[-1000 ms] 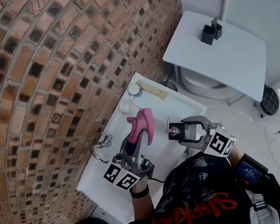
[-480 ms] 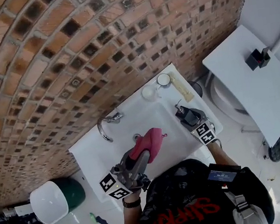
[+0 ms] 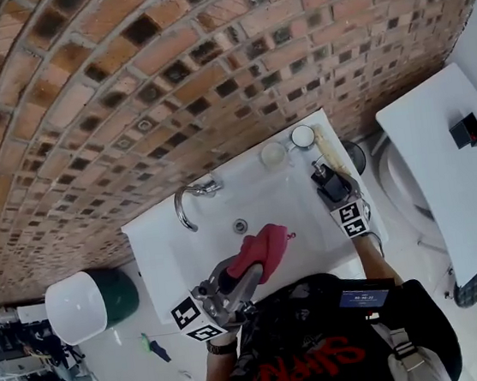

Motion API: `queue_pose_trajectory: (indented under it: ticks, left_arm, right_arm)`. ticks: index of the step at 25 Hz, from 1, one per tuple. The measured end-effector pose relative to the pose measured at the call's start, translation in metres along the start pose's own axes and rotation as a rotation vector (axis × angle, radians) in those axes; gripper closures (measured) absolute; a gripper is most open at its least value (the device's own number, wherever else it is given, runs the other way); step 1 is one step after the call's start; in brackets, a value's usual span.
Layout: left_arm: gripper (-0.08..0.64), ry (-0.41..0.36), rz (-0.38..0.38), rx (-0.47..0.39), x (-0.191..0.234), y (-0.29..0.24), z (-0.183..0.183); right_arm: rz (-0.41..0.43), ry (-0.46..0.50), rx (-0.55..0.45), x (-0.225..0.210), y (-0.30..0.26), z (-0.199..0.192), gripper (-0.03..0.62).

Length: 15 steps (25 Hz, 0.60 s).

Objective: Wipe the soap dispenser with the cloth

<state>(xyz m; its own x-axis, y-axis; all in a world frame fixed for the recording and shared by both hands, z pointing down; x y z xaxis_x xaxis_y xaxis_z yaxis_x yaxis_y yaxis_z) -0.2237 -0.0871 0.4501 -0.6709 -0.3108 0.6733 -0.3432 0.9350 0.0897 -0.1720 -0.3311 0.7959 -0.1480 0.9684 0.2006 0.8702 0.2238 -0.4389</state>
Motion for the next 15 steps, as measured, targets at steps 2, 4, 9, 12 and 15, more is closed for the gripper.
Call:
queue_pose_trajectory:
  ticks: [2,4,9,12,15]
  left_arm:
    - [0.514,0.011,-0.017,0.007,0.001,-0.010,0.000]
    - [0.514,0.022,-0.035,0.021,0.003,-0.020,-0.002]
    - [0.514,0.050,-0.097,0.063,0.006,-0.044,-0.009]
    - [0.514,0.056,-0.126,0.085,0.003,-0.054,-0.013]
    - [0.514,0.060,-0.137,0.088,0.001,-0.056,-0.013]
  right_arm:
    - [-0.007,-0.003,0.004,0.001,0.011,-0.004,0.290]
    - [-0.013,-0.007,0.013,0.004,0.024,-0.008,0.290]
    - [-0.046,-0.030,0.036,0.010,0.050,-0.020,0.290]
    - [-0.058,-0.055,0.081,0.012,0.061,-0.024,0.290]
    - [-0.051,-0.082,0.084,0.011,0.058,-0.023,0.290]
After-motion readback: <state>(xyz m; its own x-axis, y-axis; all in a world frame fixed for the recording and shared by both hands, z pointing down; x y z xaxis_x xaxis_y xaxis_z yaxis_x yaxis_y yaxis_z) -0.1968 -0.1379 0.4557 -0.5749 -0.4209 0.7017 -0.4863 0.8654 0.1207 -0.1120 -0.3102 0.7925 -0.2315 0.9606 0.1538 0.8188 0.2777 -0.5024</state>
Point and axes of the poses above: the fingertips, and each gripper's own axes: y backward along the fingers, x to its left, z out of its top, the point moved 5 cm from there along y, backward along the fingers, and after that the axes turned 13 degrees about y, right-handed, at the moved point
